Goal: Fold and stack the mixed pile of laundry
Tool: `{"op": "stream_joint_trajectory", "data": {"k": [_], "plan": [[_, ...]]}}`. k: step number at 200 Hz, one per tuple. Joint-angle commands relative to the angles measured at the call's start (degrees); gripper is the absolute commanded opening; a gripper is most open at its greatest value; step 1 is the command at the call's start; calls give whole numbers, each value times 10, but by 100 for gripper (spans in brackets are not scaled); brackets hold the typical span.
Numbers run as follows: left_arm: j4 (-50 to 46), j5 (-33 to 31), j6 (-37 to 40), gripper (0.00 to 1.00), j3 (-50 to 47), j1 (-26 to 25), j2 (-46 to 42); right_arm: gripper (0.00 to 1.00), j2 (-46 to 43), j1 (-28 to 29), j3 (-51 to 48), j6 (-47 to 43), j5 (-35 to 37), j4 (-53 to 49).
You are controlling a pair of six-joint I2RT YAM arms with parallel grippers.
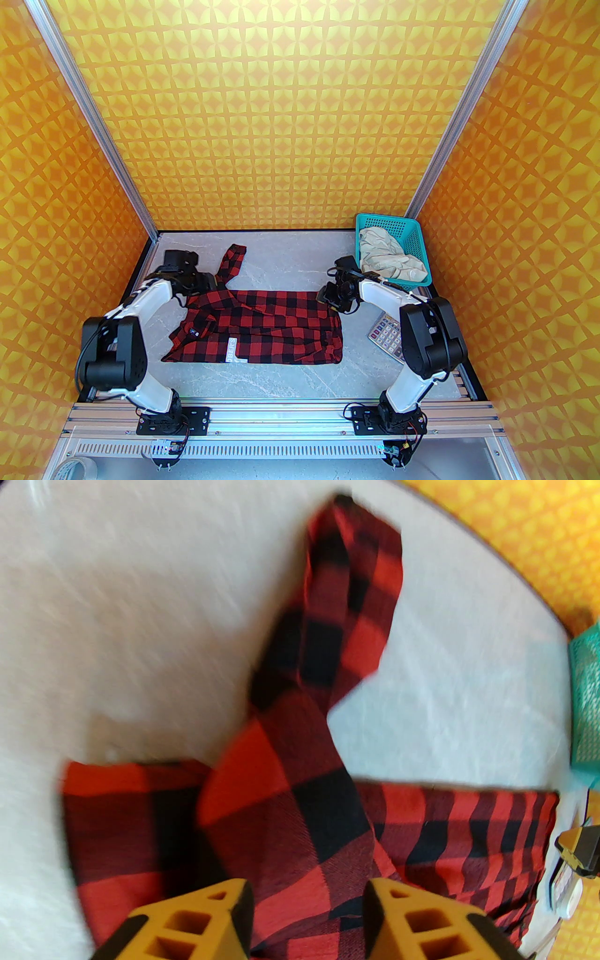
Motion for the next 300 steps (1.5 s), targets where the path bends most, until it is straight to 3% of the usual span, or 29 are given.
{"op": "stream_joint_trajectory", "data": {"k": [1, 47, 96, 160, 229, 300], "plan": [[12, -4, -12, 41, -13, 0, 14, 43, 8, -2, -10, 11, -12, -10], [42, -3, -21, 38, -54, 0, 34, 34, 24, 0, -10, 14, -35, 13], [56, 2, -26, 37, -66, 0, 47, 35, 42, 1, -4, -12, 9, -21], [56, 4, -23, 37, -65, 0, 52, 34, 19, 5, -23, -5, -15, -6], [59, 4, -24, 37, -72, 0, 52, 0, 21, 6, 31, -28, 14, -41], [51, 5, -26, 38, -70, 0, 27, 0, 6, 6, 69, -92, 108, -98]]}}
